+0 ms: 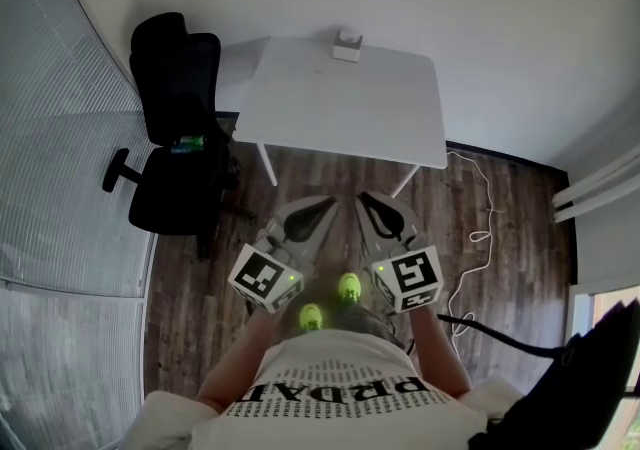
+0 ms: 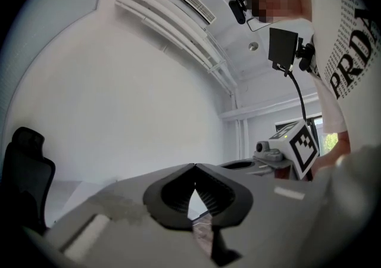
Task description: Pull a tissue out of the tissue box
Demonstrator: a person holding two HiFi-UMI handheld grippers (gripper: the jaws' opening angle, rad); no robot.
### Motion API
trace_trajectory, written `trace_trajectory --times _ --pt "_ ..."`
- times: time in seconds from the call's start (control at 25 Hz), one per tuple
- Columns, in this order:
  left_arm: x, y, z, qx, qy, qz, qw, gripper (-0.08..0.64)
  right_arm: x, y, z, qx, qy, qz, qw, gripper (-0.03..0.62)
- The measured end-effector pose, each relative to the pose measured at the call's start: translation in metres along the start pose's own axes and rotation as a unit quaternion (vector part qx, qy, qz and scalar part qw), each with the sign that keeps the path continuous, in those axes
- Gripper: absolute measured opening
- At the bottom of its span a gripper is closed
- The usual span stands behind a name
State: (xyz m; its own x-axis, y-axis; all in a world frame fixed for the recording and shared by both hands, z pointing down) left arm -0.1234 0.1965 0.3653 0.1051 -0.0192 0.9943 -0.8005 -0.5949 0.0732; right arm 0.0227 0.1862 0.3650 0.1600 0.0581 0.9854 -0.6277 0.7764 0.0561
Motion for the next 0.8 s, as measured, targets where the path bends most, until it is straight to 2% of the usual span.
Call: trace_trajectory --times 0.64,0.8 --pt "0.001 0.014 0.114 -0.021 -0.008 0.002 0.9998 -0.006 -0.004 -0.114 0.018 -0.036 0.007 -0.02 0.999 0.028" --pt "0.002 0.016 0.133 -0.031 -0.017 0.017 0.9992 -0.006 -0.002 -0.134 0.016 -0.048 0.003 -0.022 0.999 0.028"
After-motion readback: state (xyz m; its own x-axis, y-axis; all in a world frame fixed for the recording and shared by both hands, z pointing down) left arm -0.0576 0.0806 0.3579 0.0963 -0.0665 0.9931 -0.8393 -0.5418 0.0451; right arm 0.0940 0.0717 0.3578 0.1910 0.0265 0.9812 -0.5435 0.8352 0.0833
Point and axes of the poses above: the fingertips, and each gripper's own axes: z forward along the fingers, y to its left, x out of its underside, the point moved 8 cm from there along -z, backward along the fingers, and after that the axes turned 12 degrees about -x, right-handed, at the moved point
